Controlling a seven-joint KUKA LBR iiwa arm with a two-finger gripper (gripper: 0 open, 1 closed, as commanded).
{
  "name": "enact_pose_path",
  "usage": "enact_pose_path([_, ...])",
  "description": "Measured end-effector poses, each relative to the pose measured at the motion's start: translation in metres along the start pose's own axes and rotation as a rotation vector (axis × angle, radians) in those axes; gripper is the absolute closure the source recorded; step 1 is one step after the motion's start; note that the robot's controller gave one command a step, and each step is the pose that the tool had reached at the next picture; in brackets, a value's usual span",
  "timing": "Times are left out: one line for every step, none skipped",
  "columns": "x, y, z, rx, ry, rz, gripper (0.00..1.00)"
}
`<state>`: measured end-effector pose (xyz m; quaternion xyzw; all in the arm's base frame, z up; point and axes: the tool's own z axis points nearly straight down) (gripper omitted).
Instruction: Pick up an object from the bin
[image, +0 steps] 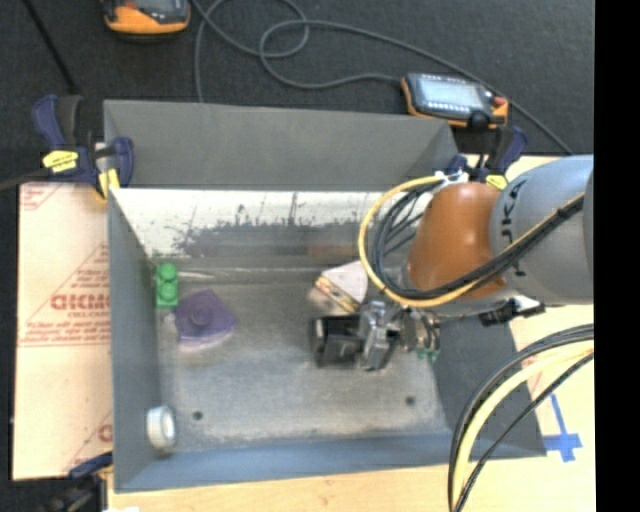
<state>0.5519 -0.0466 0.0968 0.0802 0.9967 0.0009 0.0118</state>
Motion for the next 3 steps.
enact_pose_path([0.001, 0.0, -0.004, 0.001, 0.008, 0.0, 1.0])
enact_pose_path([0.001, 0.0, -0.016, 0.002, 0.016, -0.001, 1.0])
enact_pose_path([0.001, -0.001, -0.024, 0.002, 0.017, -0.001, 1.0])
